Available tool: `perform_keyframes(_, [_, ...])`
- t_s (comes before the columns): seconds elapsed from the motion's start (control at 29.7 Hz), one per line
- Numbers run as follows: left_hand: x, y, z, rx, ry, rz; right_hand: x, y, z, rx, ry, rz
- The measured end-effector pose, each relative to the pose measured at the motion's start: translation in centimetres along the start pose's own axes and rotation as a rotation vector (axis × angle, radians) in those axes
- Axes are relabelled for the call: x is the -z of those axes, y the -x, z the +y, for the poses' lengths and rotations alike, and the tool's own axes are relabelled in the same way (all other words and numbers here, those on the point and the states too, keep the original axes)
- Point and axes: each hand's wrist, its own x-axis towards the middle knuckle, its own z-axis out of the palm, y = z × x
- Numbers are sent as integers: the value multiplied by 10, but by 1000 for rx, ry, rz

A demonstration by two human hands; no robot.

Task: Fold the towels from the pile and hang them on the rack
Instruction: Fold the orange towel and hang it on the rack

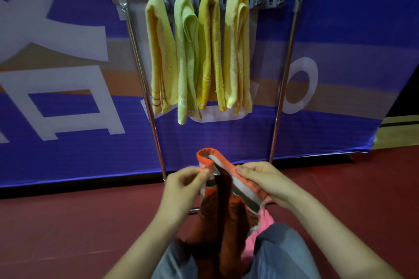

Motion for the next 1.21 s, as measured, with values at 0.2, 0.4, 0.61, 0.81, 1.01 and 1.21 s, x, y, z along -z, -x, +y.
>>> perform_keyframes(0.2, [-18,7,-3,-32,25,33,-24,-3,-8,57,-92,-45])
perform_keyframes(0.4, [-19,10,-7,0,30,57,-31,5,-9,64,-117,-68])
perform_keyframes(0.61, [-18,7,-3,34,76,43,-27,22,-5,81,-240,-147])
perform_keyframes(0.81, [-10,0,-5,34,75,93,-19,40,13,-16,-189,-95])
perform_keyframes(1.01, [-5,0,-11,74,56,129,-14,39,5,48,-340,183])
perform_keyframes(1.21, [11,-2,-11,89,19,197,-2,29,-5,89,-313,339])
